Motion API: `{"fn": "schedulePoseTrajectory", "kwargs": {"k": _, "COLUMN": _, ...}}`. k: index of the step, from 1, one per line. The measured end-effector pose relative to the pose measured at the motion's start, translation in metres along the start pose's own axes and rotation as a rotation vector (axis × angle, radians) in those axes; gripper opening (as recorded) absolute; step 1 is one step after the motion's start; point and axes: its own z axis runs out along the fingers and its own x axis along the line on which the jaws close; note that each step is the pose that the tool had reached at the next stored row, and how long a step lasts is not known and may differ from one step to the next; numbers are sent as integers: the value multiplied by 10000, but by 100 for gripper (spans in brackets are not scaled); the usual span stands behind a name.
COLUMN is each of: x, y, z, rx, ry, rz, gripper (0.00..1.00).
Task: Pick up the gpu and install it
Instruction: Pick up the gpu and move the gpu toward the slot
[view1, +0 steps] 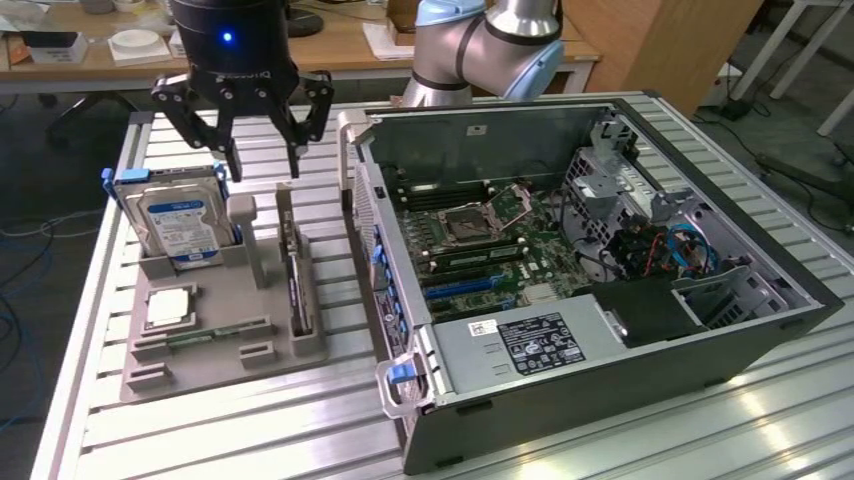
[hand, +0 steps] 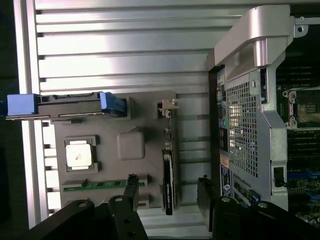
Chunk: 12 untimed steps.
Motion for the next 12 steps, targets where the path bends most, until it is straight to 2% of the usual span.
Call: {"fn": "schedulePoseTrajectory", "kwargs": {"k": 12, "x": 3, "y": -12, "z": 151, "rx": 0, "ry": -1, "rz": 1, "gripper": 59}}
